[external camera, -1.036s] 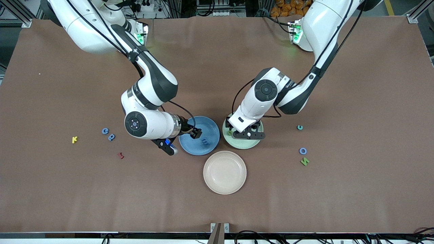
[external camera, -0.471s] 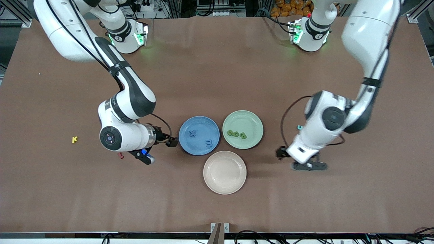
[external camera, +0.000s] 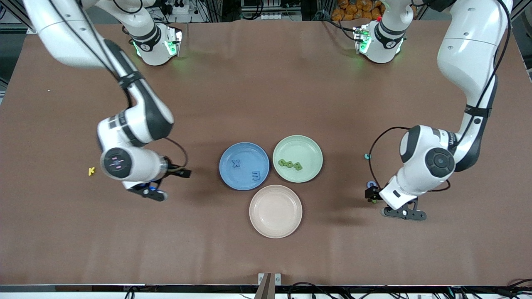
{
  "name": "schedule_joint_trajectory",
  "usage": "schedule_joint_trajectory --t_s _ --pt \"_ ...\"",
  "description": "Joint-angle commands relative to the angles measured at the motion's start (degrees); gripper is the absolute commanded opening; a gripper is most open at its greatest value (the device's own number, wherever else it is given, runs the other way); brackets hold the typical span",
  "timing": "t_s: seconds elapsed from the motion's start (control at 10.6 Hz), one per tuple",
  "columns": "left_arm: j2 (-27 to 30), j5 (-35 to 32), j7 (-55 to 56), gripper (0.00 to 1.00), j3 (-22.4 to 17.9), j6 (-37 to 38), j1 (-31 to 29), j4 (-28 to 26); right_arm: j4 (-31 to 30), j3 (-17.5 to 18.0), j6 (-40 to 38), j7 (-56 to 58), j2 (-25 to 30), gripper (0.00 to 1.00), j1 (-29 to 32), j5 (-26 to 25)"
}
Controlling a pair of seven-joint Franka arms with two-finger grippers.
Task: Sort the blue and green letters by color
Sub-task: 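Grasp the green N with the left gripper while the right gripper grasps the a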
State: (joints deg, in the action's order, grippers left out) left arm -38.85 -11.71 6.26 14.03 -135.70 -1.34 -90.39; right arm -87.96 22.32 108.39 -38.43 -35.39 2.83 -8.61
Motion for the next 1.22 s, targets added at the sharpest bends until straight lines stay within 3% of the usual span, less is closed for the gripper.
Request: schedule_joint_trajectory --t_s 0.0,0.19,0.47,1.13 --pt "-4.3 -0.7 -21.0 1.0 -0.9 -2.7 -3.7 2.4 -4.8 1.0 2.9 9.0 2.2 1.0 8.8 -0.9" --pt "-6.5 -0.7 -25.1 0.92 -0.9 -3.2 -3.7 2.5 -13.2 0.9 11.4 9.3 6.5 1.0 12.3 -1.3" --pt "-6.5 0.3 -25.2 0.82 -0.2 -3.2 -3.0 2.5 -22.3 0.5 21.8 8.8 8.0 1.0 16.3 -2.6" --pt "-8.0 2.7 -24.5 0.79 0.3 -3.2 -1.9 2.1 -29.1 -1.1 26.5 4.8 8.4 1.0 17.7 -2.6"
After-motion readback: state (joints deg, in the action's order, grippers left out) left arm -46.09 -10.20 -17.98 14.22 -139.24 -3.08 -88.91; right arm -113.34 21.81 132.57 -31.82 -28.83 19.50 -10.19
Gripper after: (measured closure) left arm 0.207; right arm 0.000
